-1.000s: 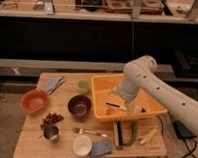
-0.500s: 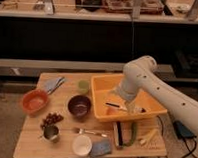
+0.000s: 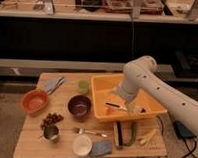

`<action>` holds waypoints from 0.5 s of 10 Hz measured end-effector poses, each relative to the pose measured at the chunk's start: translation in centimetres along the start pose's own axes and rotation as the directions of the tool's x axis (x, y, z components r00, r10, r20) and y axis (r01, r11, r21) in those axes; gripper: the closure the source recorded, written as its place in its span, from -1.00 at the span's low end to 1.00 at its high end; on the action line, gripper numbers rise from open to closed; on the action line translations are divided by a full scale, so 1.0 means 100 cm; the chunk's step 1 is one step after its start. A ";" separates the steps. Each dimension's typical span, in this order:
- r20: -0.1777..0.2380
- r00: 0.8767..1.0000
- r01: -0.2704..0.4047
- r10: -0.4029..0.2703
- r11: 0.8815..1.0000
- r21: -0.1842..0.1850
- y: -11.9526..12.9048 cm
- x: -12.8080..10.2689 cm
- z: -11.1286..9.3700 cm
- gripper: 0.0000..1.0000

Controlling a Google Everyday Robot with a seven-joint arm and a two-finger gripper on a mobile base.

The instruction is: Stack cups into tray

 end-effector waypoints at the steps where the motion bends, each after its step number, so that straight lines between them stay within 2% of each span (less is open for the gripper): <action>1: 0.000 1.000 0.000 0.000 1.000 0.000 0.000 0.000 0.000 -0.60; 2: -0.008 1.000 0.001 -0.001 1.000 0.010 -0.002 0.000 -0.001 -0.60; 5: -0.057 0.998 -0.004 0.009 0.995 0.097 -0.035 0.013 -0.017 -0.60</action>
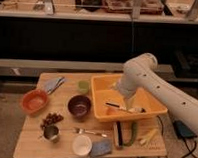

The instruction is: Stack cups into tray

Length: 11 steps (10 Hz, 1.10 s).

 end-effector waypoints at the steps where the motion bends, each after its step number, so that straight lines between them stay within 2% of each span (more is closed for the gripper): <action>1: -0.027 0.999 0.023 -0.022 0.998 0.050 -0.030 0.008 -0.006 -0.60; 3: -0.061 0.995 0.090 -0.083 0.988 0.129 -0.078 0.010 -0.016 -0.60; 4: -0.076 0.990 0.131 -0.119 0.975 0.178 -0.104 0.010 -0.020 -0.60; 5: -0.103 0.983 0.176 -0.155 0.954 0.242 -0.129 0.008 -0.023 -0.60; 7: -0.148 0.969 0.241 -0.200 0.902 0.359 -0.163 0.004 -0.019 -0.60; 8: -0.166 0.964 0.258 -0.209 0.889 0.379 -0.177 0.001 -0.011 -0.60; 9: -0.172 0.962 0.264 -0.212 0.883 0.387 -0.185 -0.002 -0.008 -0.60; 11: -0.177 0.963 0.257 -0.203 0.887 0.384 -0.181 0.004 -0.007 -0.60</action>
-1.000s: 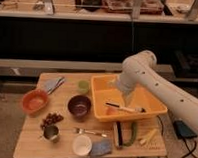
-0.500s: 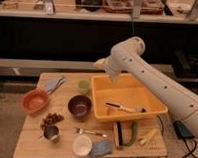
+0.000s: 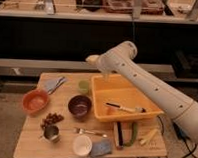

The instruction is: Stack cups into tray

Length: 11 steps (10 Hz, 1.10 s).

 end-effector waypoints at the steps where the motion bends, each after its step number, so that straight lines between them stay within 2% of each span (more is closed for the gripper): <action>1: 0.003 1.000 0.002 -0.002 1.000 0.001 -0.002 -0.002 0.001 -0.60; 3: 0.042 0.999 0.018 -0.018 1.000 0.006 -0.002 0.000 0.005 -0.60; 5: 0.151 0.987 0.046 -0.049 0.999 0.024 -0.019 -0.007 0.029 -0.60; 7: 0.223 0.973 0.049 -0.058 0.998 0.043 -0.039 -0.023 0.052 -0.60; 9: 0.248 0.967 0.043 -0.059 0.997 0.070 -0.048 -0.035 0.063 -0.60; 11: 0.250 0.966 0.036 -0.056 0.996 0.085 -0.049 -0.046 0.075 -0.60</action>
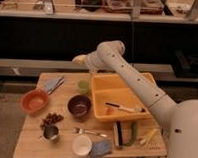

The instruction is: Stack cups into tray

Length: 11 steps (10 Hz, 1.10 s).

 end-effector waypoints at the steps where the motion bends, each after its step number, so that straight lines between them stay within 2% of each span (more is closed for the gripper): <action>1: -0.007 1.000 -0.001 0.001 1.000 0.004 0.001 -0.004 0.010 -0.60; 4: -0.033 0.999 -0.005 0.006 1.000 0.011 0.001 -0.003 0.026 -0.60; 8: -0.012 1.000 0.022 -0.022 1.000 -0.006 -0.007 -0.017 0.051 -0.60; 11: -0.006 0.999 0.045 -0.046 0.998 -0.030 -0.004 -0.023 0.066 -0.60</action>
